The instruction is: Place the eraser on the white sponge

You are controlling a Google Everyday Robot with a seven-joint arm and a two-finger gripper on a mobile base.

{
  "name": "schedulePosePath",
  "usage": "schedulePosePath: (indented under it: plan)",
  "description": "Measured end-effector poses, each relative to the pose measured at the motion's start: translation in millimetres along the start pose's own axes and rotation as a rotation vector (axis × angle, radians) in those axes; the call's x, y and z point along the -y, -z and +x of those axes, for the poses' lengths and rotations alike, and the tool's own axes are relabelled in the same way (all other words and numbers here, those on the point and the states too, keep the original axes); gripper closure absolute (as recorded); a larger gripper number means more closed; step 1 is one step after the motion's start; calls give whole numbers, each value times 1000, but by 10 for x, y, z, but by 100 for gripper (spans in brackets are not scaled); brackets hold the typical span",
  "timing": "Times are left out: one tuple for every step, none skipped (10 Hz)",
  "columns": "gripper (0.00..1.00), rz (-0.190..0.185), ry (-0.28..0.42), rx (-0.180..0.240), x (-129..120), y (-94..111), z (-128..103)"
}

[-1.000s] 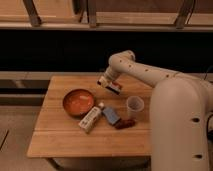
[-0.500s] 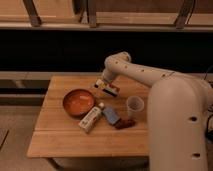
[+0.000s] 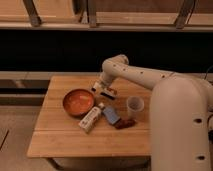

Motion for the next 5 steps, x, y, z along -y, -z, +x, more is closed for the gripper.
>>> schedulePosePath:
  plan:
    - [100,-9,8,-4,-104,-5,64]
    - [100,-17,0,-7,-192,-8,141]
    - [100,-25,-8,-12,-256,-20,190]
    - [100,-31,-18,-15,-308,-31,227]
    - [100,-41,-41,-25,-368,-45,323]
